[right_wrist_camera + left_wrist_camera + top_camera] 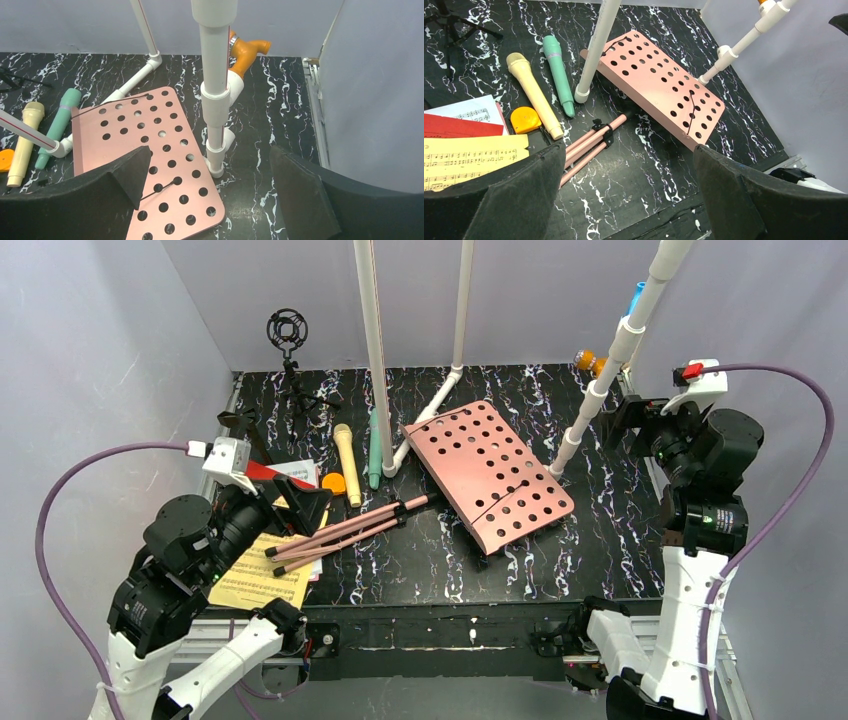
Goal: Pack up the instrument practice props
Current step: Reset both arms
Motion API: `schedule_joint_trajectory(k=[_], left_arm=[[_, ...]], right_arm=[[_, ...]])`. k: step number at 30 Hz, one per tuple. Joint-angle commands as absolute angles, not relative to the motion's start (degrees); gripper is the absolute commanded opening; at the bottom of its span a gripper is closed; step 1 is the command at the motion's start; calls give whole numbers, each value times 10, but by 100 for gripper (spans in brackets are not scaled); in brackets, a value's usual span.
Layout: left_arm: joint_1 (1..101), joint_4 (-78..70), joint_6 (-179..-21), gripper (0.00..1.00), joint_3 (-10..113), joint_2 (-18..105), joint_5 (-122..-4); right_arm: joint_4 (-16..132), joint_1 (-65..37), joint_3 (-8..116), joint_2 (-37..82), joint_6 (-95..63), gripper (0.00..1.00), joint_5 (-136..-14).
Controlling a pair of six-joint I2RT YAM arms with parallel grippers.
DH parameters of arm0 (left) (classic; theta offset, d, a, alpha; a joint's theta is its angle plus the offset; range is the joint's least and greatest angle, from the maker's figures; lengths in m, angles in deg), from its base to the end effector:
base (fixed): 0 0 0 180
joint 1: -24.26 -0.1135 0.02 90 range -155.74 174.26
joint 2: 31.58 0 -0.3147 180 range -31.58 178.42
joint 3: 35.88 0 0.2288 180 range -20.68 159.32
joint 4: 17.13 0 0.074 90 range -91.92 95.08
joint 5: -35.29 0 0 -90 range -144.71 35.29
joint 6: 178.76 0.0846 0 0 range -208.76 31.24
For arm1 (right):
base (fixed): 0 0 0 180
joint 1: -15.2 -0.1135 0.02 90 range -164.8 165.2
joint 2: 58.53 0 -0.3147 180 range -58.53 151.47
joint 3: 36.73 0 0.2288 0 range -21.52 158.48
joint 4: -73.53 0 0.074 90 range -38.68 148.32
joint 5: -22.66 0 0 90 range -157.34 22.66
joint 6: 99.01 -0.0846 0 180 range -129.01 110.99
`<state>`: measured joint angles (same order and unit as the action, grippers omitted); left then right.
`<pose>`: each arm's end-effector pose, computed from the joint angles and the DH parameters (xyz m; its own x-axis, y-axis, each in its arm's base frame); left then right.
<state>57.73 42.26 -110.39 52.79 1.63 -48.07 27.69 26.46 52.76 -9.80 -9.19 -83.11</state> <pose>0.0422 -0.0162 0.4635 -0.2196 -0.2937 -0.9303 0.3987 0.8433 -0.3604 0.1423 -0.0049 0.4857 -0.0871 0.0204 -0.9960 -0.0773 0.9966 0.0272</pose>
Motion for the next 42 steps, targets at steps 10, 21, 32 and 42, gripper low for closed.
schedule_joint_trajectory(k=[10,21,32,42], left_arm=[[575,424,-1099,98,513,-2,-464],[575,428,-1099,98,512,-7,-461],[575,433,-1100,98,514,-14,-459],[575,435,-1101,98,512,-19,-457]], right_arm=[[322,268,500,-118,-75,98,-823],[325,267,496,-123,-74,98,-818],[323,268,502,-124,-74,99,-813],[321,267,504,-125,-72,98,-817]])
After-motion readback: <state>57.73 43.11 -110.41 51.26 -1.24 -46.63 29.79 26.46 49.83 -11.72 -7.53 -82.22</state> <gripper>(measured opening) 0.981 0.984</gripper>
